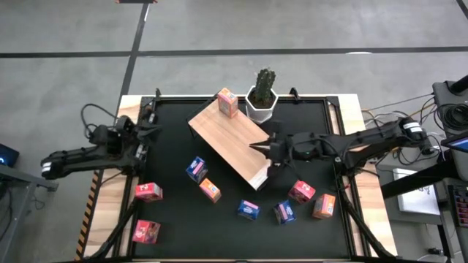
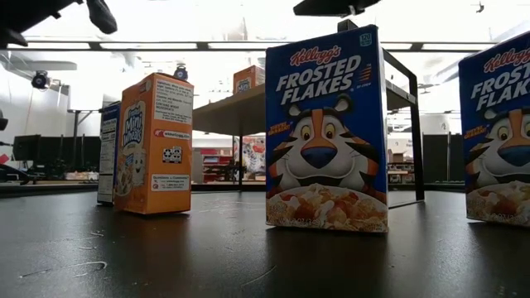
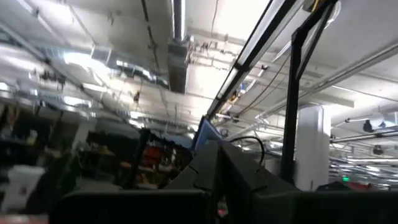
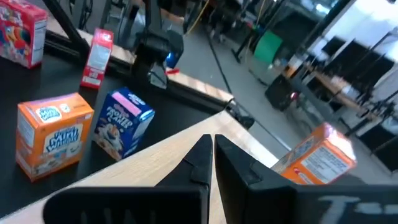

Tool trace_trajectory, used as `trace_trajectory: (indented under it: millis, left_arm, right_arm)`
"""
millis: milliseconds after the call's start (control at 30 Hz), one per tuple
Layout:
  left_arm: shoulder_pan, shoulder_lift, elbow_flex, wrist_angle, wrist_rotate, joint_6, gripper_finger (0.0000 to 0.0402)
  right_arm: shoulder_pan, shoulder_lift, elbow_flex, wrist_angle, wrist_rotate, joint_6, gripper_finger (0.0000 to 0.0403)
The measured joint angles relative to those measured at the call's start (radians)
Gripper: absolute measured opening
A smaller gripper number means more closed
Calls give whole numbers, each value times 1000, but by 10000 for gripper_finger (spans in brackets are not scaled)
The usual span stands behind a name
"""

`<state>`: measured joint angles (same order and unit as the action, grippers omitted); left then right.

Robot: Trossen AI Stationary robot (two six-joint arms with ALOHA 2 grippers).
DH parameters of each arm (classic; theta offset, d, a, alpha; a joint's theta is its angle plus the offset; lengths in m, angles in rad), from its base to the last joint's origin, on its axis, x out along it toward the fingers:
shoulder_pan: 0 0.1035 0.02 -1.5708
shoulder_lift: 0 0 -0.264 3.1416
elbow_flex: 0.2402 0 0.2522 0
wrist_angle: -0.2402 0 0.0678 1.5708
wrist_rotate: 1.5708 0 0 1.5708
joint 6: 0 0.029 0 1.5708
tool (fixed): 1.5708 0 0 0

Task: Stack cereal on shelf
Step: Put the top blue cereal box on the shelf

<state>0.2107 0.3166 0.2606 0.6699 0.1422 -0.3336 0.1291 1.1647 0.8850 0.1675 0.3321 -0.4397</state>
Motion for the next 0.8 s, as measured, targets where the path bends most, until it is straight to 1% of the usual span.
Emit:
trace_trajectory:
  millis: [167, 267, 333, 433, 533, 600, 700, 800]
  left_arm:
    - [-5, 117, 57, -9, 1, -89, 0]
    - [-7, 173, 127, -95, 22, -132, 0]
    - [-7, 200, 197, -235, 33, -168, 0]
    - [-8, 230, 329, -563, 27, -231, 0]
    - [-16, 289, 453, -891, -19, -332, 0]
    - [-37, 341, 509, -1060, -54, -403, 0]
    - [-80, 424, 558, -1171, -58, -498, 0]
    - [-137, 513, 591, -1227, -55, -588, 0]
  right_arm:
    - [0, -51, -65, 48, -52, -24, 9]
    - [4, -80, -86, 55, -75, -37, 9]
    - [4, -96, -93, 57, -79, -46, 9]
    - [4, -116, -103, 57, -110, -56, 9]
    - [4, -130, -107, 57, -132, -71, 9]
    - [4, -133, -109, 60, -134, -77, 9]
    - [4, -134, -121, 58, -134, -83, 9]
    - [4, -133, -146, 95, -134, -83, 9]
